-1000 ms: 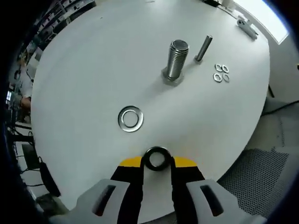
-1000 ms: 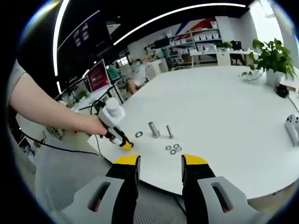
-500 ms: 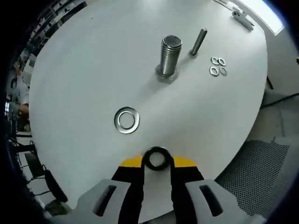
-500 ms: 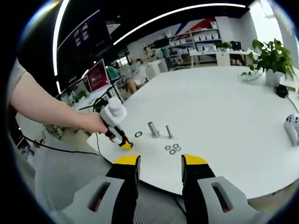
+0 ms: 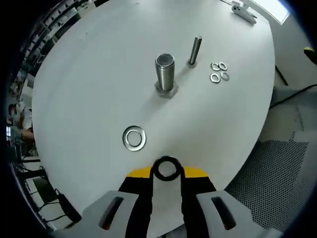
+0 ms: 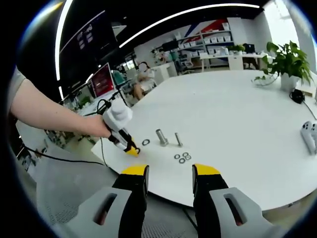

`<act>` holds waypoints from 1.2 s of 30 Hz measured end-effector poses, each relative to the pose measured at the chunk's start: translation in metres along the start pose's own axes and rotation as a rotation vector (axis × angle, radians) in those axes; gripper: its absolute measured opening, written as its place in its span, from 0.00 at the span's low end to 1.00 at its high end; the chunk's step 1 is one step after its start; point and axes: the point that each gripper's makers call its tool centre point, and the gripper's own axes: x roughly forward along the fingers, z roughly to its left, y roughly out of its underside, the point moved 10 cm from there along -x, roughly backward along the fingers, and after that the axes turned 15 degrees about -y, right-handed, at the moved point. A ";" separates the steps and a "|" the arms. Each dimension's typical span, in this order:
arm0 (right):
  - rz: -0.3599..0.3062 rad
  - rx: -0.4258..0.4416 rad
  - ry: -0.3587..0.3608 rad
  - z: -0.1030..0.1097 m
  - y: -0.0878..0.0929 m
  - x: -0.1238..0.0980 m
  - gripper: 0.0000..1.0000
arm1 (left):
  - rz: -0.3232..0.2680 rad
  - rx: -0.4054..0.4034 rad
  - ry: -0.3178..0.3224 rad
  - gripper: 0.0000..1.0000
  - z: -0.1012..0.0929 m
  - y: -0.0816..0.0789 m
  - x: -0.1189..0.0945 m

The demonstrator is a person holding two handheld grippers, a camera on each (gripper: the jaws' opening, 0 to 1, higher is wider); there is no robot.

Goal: Place the washer onto the threaded stud by aligning its center hole with the stud, sliding it down to the base, and recovering from edge contact or off-axis alignment until the washer reaches the visible bottom stop.

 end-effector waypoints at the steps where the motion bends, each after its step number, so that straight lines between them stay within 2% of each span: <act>1: 0.000 -0.001 -0.001 0.000 0.000 0.000 0.37 | -0.007 0.010 -0.001 0.18 0.001 -0.002 -0.002; 10: 0.006 -0.002 -0.003 0.000 0.000 0.000 0.37 | -0.067 0.046 -0.002 0.18 0.008 -0.024 -0.022; 17: 0.003 0.000 -0.007 0.000 0.000 0.000 0.38 | -0.108 0.045 0.003 0.18 0.015 -0.047 -0.033; 29: -0.009 0.003 -0.004 0.001 0.000 -0.001 0.38 | -0.149 0.087 -0.005 0.19 0.008 -0.080 -0.034; 36: -0.010 0.004 0.000 0.000 0.000 -0.001 0.38 | -0.150 0.098 -0.006 0.19 0.008 -0.089 -0.031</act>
